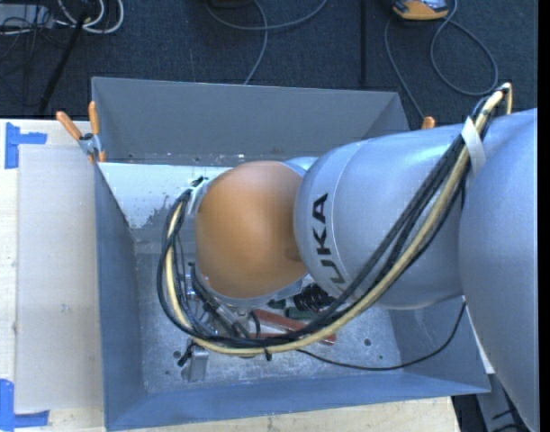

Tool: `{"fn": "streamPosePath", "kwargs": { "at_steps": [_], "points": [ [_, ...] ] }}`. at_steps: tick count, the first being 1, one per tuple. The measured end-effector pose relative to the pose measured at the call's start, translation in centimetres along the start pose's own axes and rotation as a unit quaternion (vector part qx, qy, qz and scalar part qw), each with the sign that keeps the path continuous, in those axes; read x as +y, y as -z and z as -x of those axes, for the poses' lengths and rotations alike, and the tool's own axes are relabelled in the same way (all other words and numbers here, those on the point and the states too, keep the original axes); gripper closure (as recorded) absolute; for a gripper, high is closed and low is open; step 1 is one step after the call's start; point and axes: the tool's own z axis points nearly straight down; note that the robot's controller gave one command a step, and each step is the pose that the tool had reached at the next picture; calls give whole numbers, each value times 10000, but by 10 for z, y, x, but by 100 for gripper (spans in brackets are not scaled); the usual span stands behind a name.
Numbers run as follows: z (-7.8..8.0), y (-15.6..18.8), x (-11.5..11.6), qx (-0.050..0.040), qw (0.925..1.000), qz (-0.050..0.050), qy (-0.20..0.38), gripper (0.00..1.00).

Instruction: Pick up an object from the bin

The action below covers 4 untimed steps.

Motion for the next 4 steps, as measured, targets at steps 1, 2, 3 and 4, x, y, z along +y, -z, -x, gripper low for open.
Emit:
{"fn": "streamPosePath", "kwargs": {
  "at_steps": [1,2,3,4],
  "points": [
    [27,-121,-107,-7,9980,-5,633,0],
    [39,-86,-145,-61,9932,7,1161,0],
    [37,-88,-161,-39,9960,11,887,0],
    [35,-118,-162,-25,9993,15,-383,0]
  ]
}}
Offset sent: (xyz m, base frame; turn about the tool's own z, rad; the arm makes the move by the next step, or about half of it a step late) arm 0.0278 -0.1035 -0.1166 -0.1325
